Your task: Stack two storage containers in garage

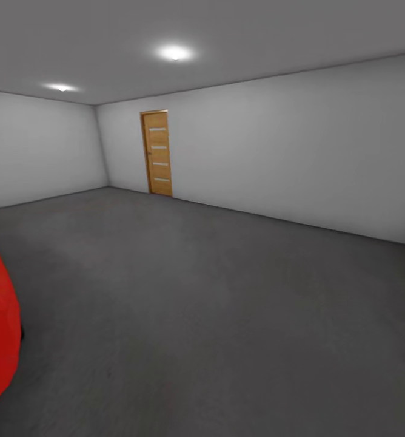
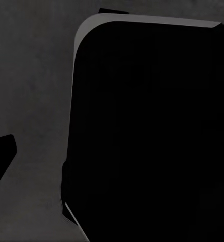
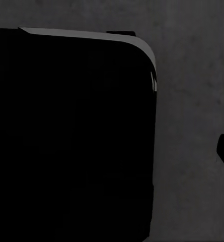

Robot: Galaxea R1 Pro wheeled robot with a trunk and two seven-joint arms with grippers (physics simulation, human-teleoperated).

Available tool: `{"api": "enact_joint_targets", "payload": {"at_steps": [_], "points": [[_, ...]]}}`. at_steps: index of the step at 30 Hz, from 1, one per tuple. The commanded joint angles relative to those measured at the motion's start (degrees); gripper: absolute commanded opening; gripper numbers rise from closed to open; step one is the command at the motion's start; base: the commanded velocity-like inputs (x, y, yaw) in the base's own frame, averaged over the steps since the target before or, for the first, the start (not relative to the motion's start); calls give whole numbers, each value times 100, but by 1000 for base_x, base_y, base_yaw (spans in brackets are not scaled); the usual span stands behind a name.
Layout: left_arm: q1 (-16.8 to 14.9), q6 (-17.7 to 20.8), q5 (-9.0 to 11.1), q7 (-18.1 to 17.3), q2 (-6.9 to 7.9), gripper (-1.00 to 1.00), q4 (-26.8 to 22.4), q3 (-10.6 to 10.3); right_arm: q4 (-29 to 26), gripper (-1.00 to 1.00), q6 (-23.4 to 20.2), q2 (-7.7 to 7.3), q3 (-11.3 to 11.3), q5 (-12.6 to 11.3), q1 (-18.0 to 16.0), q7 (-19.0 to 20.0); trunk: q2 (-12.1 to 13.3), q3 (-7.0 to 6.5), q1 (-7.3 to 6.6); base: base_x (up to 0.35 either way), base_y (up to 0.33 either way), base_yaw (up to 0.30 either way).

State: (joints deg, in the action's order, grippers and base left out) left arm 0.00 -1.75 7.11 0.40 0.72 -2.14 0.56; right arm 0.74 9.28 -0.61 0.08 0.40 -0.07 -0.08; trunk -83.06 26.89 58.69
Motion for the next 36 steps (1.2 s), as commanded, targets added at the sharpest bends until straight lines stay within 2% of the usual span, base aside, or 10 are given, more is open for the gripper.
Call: {"api": "enact_joint_targets", "payload": {"at_steps": [1,13,36], "points": [[0,-10,45,4,-1,100,-3,2,7,100,30,-1,0,4,-2,-1,-2,3,4,326,0,274],[0,-10,45,4,0,100,-3,-2,6,100,26,-4,-17,-4,-2,-1,-2,3,4,326,0,248],[0,-10,45,4,-1,100,0,1,5,100,3,-27,19,4,-2,-1,-2,3,4,326,0,10]]}}
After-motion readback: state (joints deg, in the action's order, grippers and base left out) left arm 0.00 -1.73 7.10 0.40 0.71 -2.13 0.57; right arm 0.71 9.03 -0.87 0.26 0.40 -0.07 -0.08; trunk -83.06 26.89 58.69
